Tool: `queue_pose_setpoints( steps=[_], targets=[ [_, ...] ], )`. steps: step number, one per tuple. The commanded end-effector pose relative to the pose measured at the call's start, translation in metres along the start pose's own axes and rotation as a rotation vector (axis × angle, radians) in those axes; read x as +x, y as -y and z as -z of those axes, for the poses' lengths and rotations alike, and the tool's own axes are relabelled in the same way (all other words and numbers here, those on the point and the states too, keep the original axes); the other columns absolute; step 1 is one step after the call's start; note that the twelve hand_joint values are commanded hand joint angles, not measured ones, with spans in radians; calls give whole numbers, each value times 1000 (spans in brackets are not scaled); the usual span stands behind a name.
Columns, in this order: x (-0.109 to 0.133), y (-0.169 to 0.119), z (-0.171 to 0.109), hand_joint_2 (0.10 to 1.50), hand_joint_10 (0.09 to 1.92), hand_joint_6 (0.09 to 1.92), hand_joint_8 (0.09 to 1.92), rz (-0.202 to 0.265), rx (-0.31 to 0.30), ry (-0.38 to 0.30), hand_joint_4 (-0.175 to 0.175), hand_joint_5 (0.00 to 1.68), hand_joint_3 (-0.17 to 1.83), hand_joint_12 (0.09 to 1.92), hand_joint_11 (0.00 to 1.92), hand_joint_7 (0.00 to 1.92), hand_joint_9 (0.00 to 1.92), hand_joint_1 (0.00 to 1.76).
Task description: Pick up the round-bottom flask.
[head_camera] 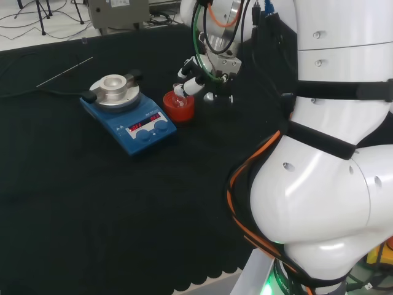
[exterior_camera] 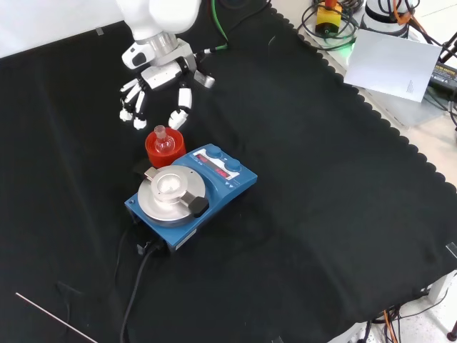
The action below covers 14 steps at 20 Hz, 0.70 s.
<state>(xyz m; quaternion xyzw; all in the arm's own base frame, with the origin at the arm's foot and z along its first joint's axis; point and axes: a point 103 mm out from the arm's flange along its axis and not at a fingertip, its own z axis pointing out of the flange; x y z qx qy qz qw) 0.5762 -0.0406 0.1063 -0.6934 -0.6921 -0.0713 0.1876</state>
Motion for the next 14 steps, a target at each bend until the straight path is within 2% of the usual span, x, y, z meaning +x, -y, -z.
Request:
queue_pose_setpoints(
  steps=[1, 2, 6, 7, 8, 9, 10, 12, 13, 14],
  targets=[
    [4, -6, -11, 579, 607, 160, 568, -4, 9, 21, 30, 822, 669, 1257, 0, 290, 420, 887],
    [5, -7, -11, 579, 607, 166, 569, 12, 9, -7, 31, 830, 670, 1257, 0, 293, 422, 887],
    [4, -8, -11, 578, 583, 340, 547, 33, 16, -32, 31, 773, 671, 1262, 0, 309, 436, 888],
    [5, -8, -11, 578, 582, 386, 545, 34, 17, -25, 31, 754, 671, 1262, 0, 310, 437, 888],
    [3, -8, -12, 577, 582, 434, 544, 60, 11, 72, 31, 734, 672, 1262, 0, 311, 438, 888],
    [3, -8, -12, 577, 582, 466, 545, 72, 17, 64, 30, 719, 672, 1262, 0, 311, 438, 889],
    [2, -10, -12, 577, 582, 484, 545, -9, -10, 59, 30, 711, 673, 1262, 0, 311, 438, 889],
    [3, -9, -12, 577, 582, 500, 546, 14, 4, 20, 30, 703, 673, 1262, 0, 313, 438, 890],
    [3, -9, -13, 577, 582, 505, 546, 32, 15, 31, 30, 706, 673, 1263, 0, 314, 439, 892],
    [3, -9, -13, 578, 583, 510, 547, 30, 4, 27, 31, 709, 673, 1263, 0, 315, 440, 894]
  ],
)
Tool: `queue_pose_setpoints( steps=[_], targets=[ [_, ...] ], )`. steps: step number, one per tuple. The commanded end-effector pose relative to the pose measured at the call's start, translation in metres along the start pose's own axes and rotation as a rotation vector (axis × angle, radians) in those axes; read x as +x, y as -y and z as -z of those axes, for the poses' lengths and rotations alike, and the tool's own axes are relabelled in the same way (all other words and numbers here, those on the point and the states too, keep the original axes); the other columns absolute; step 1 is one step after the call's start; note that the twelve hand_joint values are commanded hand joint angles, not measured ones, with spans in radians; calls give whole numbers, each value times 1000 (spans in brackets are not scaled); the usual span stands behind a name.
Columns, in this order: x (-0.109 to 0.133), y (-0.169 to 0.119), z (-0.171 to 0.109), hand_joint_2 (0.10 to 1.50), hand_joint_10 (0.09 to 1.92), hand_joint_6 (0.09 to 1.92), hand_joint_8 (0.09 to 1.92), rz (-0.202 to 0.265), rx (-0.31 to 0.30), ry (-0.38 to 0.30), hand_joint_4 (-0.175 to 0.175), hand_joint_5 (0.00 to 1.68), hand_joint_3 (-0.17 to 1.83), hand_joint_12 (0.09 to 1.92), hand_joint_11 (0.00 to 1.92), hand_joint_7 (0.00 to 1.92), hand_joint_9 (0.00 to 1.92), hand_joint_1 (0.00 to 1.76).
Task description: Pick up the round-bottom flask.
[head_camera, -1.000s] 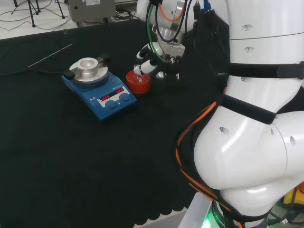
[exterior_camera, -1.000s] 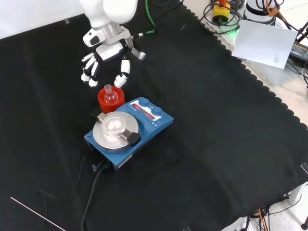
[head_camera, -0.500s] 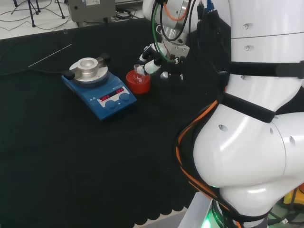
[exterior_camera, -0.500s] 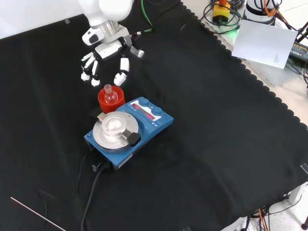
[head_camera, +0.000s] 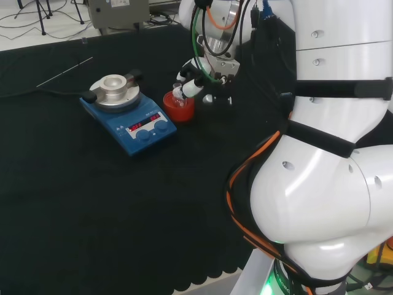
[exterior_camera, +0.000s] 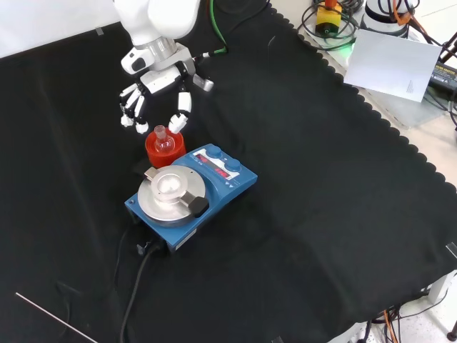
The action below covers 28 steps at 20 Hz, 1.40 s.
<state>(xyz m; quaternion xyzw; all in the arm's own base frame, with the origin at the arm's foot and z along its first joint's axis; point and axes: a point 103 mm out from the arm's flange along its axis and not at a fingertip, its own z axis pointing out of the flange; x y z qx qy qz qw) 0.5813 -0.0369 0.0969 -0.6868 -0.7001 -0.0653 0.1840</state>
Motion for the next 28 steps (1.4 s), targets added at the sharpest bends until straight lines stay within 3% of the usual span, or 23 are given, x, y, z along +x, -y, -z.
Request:
queue_pose_setpoints(
  steps=[1, 14, 17, 18, 19, 22, 24, 25, 28],
  targets=[
    [3, -3, -4, 578, 583, 515, 547, 7, -9, -1, 31, 713, 673, 1263, 0, 316, 441, 896],
    [3, -3, -6, 595, 589, 628, 554, 11, -8, -3, 42, 820, 671, 1276, 0, 331, 454, 909],
    [5, -4, -9, 603, 590, 648, 556, 8, -9, 18, 49, 859, 672, 1281, 0, 336, 459, 912],
    [2, -8, -11, 610, 591, 657, 558, -13, -52, 100, 54, 881, 672, 1288, 0, 341, 463, 913],
    [1, -10, -13, 616, 591, 664, 560, -23, -58, 123, 58, 898, 672, 1294, 0, 346, 467, 913],
    [7, -11, -15, 638, 593, 676, 563, -25, -55, 99, 65, 941, 668, 1320, 0, 360, 483, 913],
    [10, -11, -14, 834, 596, 814, 573, -32, -56, 92, 137, 1023, 406, 1351, 0, 369, 502, 998],
    [12, -11, -14, 896, 597, 847, 578, -34, -61, 92, 156, 1046, 313, 1361, 1, 377, 513, 1022],
    [9, -11, -8, 911, 567, 861, 564, -29, -69, 93, 174, 1092, 301, 1356, 52, 426, 575, 1056]
  ],
)
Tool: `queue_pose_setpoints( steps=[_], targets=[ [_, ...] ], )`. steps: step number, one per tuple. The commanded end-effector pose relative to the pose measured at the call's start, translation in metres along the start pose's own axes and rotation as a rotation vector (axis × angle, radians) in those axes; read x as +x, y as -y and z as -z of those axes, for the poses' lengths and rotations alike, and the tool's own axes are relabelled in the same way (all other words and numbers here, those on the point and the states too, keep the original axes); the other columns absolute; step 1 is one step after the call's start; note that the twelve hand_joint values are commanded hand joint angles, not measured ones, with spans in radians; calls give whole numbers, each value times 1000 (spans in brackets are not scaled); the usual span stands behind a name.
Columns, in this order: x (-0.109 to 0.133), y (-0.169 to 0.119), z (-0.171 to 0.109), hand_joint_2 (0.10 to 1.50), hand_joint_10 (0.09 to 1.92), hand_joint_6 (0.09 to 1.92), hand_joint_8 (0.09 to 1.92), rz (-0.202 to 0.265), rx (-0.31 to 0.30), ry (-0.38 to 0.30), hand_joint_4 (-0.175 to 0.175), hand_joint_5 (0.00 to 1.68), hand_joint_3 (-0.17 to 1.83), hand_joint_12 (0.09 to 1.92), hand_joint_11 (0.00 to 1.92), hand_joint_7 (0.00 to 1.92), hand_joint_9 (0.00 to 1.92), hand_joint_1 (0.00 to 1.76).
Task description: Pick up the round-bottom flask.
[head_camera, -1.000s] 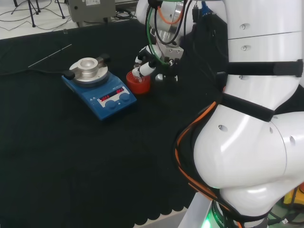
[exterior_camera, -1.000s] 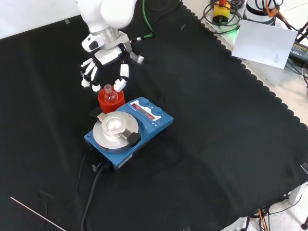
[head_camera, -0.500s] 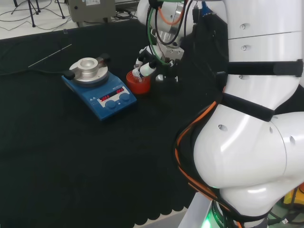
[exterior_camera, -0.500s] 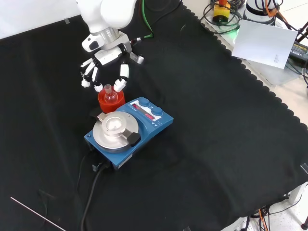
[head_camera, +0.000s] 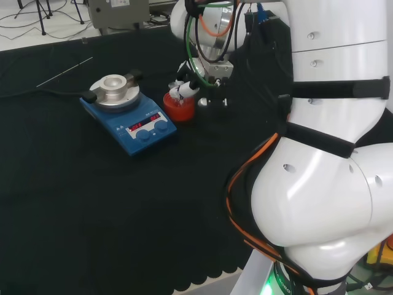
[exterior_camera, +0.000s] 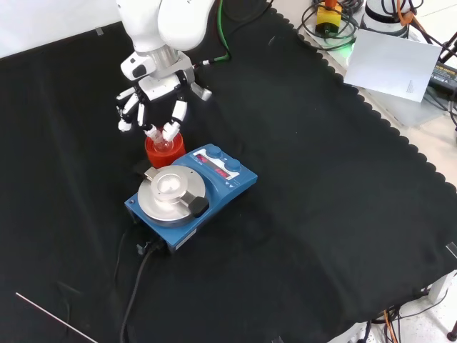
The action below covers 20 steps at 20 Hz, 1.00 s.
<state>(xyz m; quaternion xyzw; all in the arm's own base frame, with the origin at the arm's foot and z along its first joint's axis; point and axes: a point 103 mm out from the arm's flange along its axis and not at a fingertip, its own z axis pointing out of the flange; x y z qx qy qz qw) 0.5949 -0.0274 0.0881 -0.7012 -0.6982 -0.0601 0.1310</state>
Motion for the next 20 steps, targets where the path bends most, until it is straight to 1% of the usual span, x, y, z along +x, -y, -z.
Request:
queue_pose_setpoints(
  steps=[1, 3, 6, 9, 11, 12, 13, 14, 15, 16, 17, 20],
  targets=[
    [-5, 3, 3, 880, 552, 870, 555, -15, 5, -1, 175, 1099, 361, 1354, 67, 444, 592, 1060],
    [-4, 2, 6, 832, 537, 892, 545, -19, -6, 7, 175, 1104, 458, 1353, 83, 464, 615, 1066],
    [6, 4, 14, 812, 533, 900, 543, -14, -16, 13, 175, 1106, 497, 1353, 90, 473, 625, 1068],
    [10, 6, 20, 807, 532, 900, 543, 1, -14, -19, 175, 1107, 507, 1353, 93, 474, 624, 1069],
    [10, 7, 22, 839, 536, 914, 544, 13, 8, -42, 175, 1085, 454, 1363, 72, 448, 599, 1060],
    [10, 7, 22, 880, 548, 923, 551, 19, 14, -47, 175, 1066, 384, 1370, 53, 426, 578, 1052],
    [11, 8, 21, 844, 560, 880, 556, 20, 16, -44, 125, 1009, 390, 1367, 39, 405, 556, 1008],
    [10, 8, 21, 777, 570, 847, 559, 27, 20, -43, 79, 954, 462, 1370, 25, 390, 538, 968],
    [11, 8, 20, 712, 579, 829, 563, 34, 25, -43, 49, 912, 547, 1372, 15, 379, 525, 939],
    [12, 9, 18, 663, 586, 821, 567, 40, 33, -41, 34, 884, 616, 1374, 7, 371, 516, 920],
    [11, 9, 17, 631, 591, 816, 570, 47, 44, -35, 26, 866, 656, 1374, 3, 366, 509, 908],
    [12, 8, 11, 579, 592, 799, 568, 58, 69, -24, 19, 795, 687, 1356, 0, 344, 488, 889]
  ],
)
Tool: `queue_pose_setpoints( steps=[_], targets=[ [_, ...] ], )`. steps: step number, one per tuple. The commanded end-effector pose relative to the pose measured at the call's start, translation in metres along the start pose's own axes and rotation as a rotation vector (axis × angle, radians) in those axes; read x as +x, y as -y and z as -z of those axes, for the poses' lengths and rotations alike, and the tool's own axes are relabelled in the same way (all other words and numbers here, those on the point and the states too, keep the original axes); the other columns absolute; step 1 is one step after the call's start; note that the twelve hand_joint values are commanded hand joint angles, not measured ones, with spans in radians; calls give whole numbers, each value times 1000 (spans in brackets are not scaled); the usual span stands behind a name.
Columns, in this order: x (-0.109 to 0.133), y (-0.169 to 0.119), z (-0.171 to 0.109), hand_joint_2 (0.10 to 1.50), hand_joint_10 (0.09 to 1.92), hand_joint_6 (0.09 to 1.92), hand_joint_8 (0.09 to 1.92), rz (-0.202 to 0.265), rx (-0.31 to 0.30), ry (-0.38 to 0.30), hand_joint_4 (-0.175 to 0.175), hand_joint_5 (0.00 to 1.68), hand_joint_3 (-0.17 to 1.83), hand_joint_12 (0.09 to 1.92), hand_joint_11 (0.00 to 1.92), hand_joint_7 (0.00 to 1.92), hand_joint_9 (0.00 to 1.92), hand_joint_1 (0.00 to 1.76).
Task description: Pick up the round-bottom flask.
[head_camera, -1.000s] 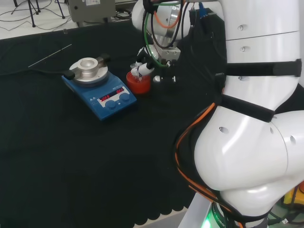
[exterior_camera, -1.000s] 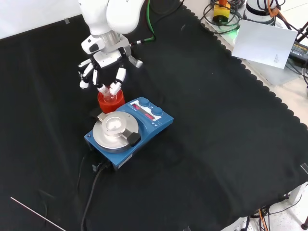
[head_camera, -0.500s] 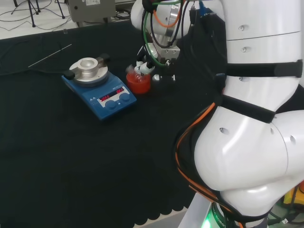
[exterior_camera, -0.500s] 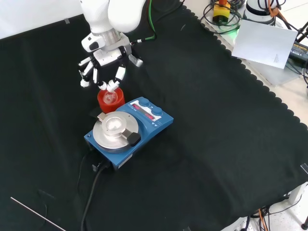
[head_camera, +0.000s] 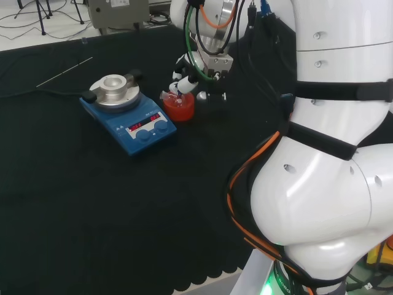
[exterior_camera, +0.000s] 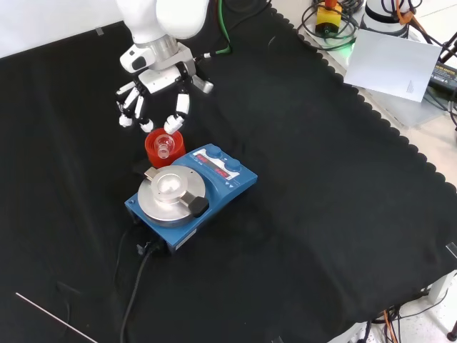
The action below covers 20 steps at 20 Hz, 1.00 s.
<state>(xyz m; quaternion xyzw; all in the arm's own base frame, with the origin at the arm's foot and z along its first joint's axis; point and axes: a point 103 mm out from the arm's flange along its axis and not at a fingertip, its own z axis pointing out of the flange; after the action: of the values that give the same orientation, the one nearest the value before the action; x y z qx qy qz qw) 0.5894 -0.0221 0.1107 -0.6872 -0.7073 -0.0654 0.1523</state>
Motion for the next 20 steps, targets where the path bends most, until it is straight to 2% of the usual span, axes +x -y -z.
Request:
queue_pose_setpoints(
  steps=[1, 5, 10, 20],
  targets=[
    [2, 0, -11, 571, 593, 794, 567, 29, 48, 15, 18, 774, 686, 1347, 0, 336, 482, 886],
    [6, -3, -17, 556, 594, 785, 565, 39, 56, 24, 18, 734, 679, 1331, 0, 323, 472, 887],
    [-2, -4, -15, 551, 594, 778, 566, 46, 59, 8, 18, 717, 673, 1326, 0, 321, 467, 892],
    [5, -14, -26, 550, 596, 774, 568, 40, 90, 21, 20, 716, 667, 1321, 0, 323, 464, 897]
  ],
)
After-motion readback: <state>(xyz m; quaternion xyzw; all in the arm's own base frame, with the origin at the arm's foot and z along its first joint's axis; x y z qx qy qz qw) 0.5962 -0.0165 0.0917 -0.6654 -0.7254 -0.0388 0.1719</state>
